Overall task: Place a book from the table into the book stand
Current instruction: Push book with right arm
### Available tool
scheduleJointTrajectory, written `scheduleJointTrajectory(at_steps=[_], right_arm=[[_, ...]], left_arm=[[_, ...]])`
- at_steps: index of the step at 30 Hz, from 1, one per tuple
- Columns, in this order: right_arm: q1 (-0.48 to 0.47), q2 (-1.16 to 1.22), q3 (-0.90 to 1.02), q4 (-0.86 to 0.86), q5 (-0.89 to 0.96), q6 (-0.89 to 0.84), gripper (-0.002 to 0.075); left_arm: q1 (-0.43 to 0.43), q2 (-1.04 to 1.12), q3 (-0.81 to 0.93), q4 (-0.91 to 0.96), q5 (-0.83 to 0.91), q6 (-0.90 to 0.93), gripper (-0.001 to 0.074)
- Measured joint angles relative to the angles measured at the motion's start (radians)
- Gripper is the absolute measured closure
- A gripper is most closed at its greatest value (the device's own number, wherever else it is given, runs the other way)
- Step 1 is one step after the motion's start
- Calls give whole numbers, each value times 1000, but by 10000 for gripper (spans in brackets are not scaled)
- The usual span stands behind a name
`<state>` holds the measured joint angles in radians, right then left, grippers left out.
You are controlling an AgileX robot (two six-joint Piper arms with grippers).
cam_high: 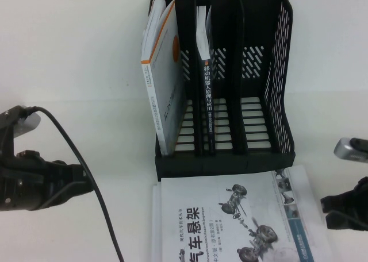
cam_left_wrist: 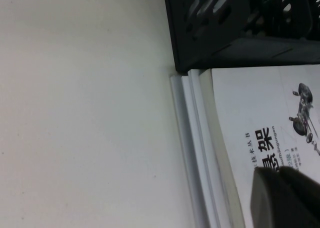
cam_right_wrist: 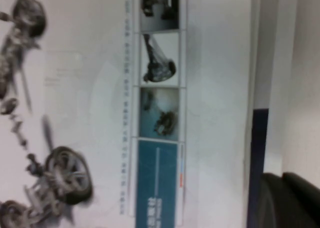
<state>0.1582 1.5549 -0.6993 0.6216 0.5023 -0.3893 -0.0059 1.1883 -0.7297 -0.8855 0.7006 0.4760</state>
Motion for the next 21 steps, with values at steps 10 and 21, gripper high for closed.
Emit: scheduleJointTrajectory(at_steps=[10,21], right_arm=[[6,67,-2,25,-17,-2,727],[64,67,-11,70,-27,-53,727]], left_arm=[[0,0,-5,-9,0,7,738],[0,0,-5,-29,-2,13,738]])
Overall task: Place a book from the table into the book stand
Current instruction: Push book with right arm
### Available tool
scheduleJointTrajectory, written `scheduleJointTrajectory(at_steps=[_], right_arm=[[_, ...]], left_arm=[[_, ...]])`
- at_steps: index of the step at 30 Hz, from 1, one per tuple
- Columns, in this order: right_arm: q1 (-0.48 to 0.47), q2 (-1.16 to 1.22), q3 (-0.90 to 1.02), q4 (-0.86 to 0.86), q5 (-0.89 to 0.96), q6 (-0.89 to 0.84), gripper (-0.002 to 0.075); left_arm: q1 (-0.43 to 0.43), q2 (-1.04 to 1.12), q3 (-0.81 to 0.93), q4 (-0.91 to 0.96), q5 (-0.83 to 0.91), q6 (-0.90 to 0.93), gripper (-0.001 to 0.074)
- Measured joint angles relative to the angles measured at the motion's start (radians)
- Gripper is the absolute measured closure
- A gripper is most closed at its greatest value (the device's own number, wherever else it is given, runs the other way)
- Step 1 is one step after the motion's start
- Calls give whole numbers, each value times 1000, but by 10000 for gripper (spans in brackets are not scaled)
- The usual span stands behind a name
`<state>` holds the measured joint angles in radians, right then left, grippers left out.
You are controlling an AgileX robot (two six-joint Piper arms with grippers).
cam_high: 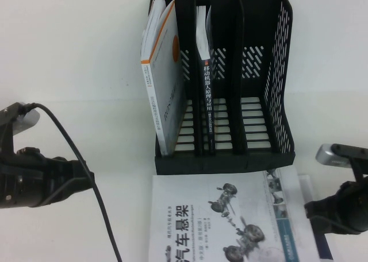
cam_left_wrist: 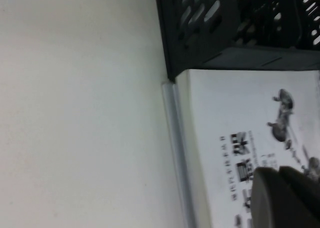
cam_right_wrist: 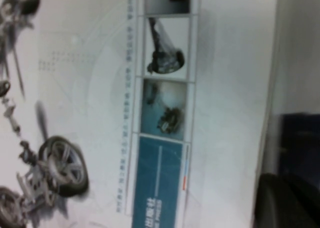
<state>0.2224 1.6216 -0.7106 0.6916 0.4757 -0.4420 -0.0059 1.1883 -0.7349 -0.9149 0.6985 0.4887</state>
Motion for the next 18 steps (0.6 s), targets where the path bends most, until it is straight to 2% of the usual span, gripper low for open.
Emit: scheduleJointTrajectory(at_steps=[7,9,14,16,18], right_arm=[[77,0,-42,22,-28,0,727],[89,0,-61,33,-32,0,727],[115,0,-87,42,-46,0,727],[118,0,-89,44,-58,0,727],[121,0,-89,42,-70,0,727]], left_arm=[[0,0,0,-94,-4,60,718],[0,0,0,-124,-4,70,666],[0,0,0,-216,-5,86,451],[0,0,0,-239,-11,86,389],[0,0,0,-242,-19,86,358]])
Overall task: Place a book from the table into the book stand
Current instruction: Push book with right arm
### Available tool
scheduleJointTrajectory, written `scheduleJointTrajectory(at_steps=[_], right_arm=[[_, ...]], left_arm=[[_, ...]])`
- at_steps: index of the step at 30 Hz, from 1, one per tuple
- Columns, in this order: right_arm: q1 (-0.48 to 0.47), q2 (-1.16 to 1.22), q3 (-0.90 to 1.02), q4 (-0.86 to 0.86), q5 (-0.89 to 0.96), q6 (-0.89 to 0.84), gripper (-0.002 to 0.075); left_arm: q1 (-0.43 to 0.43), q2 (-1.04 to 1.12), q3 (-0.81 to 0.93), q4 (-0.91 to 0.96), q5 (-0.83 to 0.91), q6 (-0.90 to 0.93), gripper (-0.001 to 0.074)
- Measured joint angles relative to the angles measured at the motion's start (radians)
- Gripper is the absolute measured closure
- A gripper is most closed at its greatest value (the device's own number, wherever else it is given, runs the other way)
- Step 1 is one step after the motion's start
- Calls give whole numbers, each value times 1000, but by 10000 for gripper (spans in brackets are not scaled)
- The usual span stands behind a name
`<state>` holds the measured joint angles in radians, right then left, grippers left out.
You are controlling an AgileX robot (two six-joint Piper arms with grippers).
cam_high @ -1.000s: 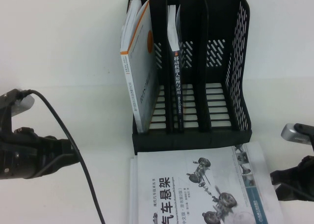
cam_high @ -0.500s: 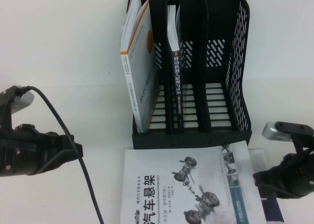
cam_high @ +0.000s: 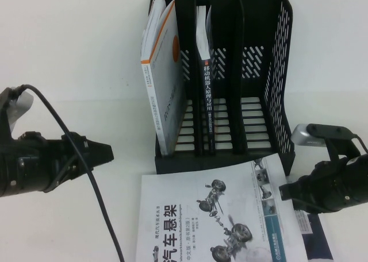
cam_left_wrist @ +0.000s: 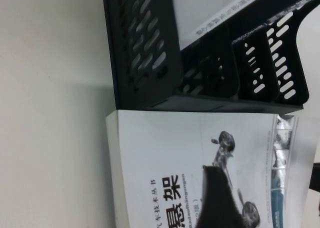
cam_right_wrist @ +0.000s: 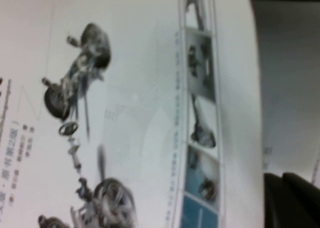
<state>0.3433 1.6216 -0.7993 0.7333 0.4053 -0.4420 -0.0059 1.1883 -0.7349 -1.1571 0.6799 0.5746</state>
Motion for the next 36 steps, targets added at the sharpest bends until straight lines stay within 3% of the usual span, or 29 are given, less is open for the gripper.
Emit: scheduleJointTrajectory(at_steps=[14,27,36], right_arm=[[0,0,0,-275,42,191,727],[0,0,0,-298,84,205,727],[0,0,0,-272,74,205,727]], left_arm=[[0,2,0,30,-19,0,332],[0,181,-1,32,4,-12,330],[0,346,-1,-82,98,176,330]])
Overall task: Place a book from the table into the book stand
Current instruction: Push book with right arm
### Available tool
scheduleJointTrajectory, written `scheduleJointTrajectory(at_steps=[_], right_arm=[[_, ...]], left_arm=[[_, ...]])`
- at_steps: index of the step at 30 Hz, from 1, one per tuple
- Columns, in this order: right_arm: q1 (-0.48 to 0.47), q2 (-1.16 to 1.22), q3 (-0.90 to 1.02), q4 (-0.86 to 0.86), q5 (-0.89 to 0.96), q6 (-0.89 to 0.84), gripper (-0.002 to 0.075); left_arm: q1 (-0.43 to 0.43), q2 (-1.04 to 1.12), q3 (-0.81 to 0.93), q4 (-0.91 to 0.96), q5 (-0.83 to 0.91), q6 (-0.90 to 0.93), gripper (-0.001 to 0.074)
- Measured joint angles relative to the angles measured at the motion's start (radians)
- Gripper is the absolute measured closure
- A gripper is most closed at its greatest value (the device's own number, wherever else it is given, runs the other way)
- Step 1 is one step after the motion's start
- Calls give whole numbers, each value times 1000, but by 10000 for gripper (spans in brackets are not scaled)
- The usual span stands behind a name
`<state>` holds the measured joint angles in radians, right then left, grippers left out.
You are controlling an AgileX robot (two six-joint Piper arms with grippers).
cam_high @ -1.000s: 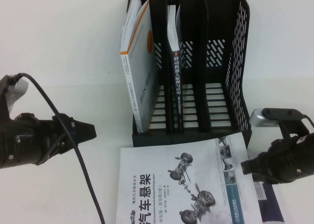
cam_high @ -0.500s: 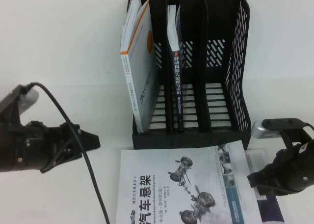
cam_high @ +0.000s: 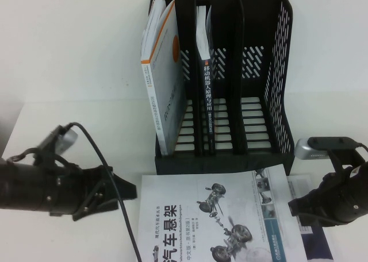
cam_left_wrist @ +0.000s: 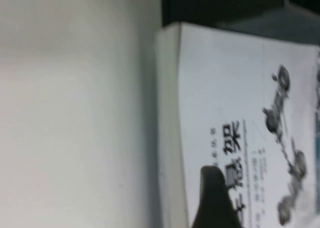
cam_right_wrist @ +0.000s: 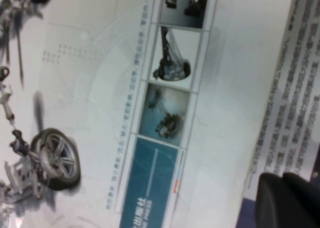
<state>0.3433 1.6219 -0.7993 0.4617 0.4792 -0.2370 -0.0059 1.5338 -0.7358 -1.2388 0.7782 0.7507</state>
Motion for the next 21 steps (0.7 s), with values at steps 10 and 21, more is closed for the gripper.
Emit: scheduleJointTrajectory(at_steps=[10,21], right_arm=[[0,2,0,6,4,2,727],[0,4,0,9,-4,2,727]], left_arm=[[0,154,-2,-218,168,148,330],[82,167,13,-234,169,189,330]])
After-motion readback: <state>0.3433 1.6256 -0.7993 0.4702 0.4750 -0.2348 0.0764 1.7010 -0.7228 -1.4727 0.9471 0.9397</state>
